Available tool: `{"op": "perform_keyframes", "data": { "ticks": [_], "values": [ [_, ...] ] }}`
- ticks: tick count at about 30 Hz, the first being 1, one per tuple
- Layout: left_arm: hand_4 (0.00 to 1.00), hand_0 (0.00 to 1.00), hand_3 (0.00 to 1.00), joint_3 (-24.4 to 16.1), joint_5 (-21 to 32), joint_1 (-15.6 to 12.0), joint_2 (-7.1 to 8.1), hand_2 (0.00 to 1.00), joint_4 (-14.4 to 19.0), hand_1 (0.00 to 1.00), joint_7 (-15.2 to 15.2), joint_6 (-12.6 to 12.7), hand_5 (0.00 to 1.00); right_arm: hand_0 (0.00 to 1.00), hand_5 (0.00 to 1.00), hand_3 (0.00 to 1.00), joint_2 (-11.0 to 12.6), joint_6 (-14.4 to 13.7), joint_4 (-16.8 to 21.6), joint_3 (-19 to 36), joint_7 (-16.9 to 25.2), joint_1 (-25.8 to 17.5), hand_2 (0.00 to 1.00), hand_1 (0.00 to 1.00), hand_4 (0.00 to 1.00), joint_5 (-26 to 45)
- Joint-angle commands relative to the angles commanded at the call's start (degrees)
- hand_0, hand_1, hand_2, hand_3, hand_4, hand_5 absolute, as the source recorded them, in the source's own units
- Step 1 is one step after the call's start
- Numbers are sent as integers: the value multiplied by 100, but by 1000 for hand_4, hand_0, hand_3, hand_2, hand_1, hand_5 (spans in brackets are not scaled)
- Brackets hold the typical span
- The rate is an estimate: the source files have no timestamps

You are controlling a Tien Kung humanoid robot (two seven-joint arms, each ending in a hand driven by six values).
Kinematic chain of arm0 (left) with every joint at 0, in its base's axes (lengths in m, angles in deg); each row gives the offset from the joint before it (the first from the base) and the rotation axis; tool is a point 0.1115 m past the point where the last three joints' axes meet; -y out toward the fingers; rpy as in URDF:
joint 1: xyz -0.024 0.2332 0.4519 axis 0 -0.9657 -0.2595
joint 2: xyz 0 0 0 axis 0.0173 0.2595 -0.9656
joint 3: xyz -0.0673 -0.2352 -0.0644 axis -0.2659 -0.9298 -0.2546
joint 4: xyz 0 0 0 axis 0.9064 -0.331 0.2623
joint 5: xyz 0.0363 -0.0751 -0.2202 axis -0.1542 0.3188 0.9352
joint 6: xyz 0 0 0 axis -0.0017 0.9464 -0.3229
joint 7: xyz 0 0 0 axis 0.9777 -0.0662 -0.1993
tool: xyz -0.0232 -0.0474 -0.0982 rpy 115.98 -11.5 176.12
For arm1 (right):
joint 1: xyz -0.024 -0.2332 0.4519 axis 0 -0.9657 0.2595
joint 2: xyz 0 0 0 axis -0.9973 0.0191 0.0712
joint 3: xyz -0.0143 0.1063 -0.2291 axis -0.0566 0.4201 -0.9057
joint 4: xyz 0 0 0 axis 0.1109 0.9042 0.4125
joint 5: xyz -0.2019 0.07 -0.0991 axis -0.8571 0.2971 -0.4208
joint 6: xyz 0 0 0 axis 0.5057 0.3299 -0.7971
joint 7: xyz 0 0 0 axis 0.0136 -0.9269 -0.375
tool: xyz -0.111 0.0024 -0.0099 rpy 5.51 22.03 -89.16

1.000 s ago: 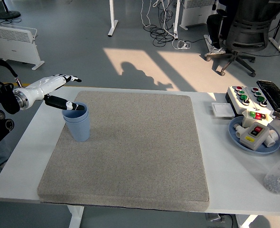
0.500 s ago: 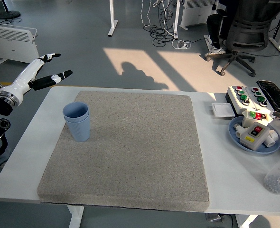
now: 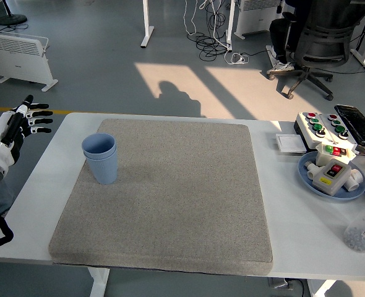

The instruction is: Push cup pick cup insert cup

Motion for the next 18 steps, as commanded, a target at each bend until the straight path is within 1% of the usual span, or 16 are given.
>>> {"op": "perform_keyframes", "data": {
  "ticks": [1,4,5,6,7,9,11,12,13,15,16,18],
  "values": [
    [621,424,556,-171,-121,-219,-88,572,120,574,22,-118,998,692,409,553,-1,-1,0,11,-2,-3,634,584,98,-8],
    [621,424,556,-500,-296,-745,-247,572,435,574,-12,-348,998,692,409,553,-1,-2,0,21,2,-1,634,584,98,-1],
    [621,424,556,-552,-308,-841,-271,572,494,574,-23,-382,998,692,409,553,0,-2,0,22,4,0,634,584,98,1],
    [621,424,556,-679,-279,-1047,-364,572,637,574,-62,-468,998,692,409,553,2,-5,0,32,5,4,634,584,98,2],
    [634,511,567,-738,-264,-1191,-403,592,713,604,-77,-501,998,691,410,554,3,-6,0,38,6,6,633,582,100,2],
    [634,511,567,-902,0,-1439,-588,592,856,604,-109,-590,998,691,410,554,11,-9,0,57,8,19,633,582,100,-5],
    [634,511,567,-1025,482,-1633,-786,592,972,604,-86,-646,998,691,410,554,6,-10,0,65,4,30,633,582,100,-16],
    [634,511,567,-1063,706,-1684,-861,592,983,604,-80,-691,998,691,410,554,6,-10,0,67,3,38,633,582,100,-18],
    [639,636,600,-1075,966,-1701,-887,668,986,675,-78,-706,998,692,412,553,6,-9,0,67,2,41,633,580,100,-18],
    [639,636,600,-1159,1450,-1816,-1064,668,999,675,-91,-792,998,692,412,553,8,-9,0,85,0,68,633,580,100,-38],
    [639,636,600,-1207,1711,-1849,-1136,668,987,675,-94,-778,998,692,412,553,9,-10,0,88,1,78,633,580,100,-35],
    [639,636,600,-1249,2158,-1861,-1177,668,962,675,-91,-754,998,692,412,553,10,-9,0,94,-1,89,633,580,100,-43]
  ]
}}
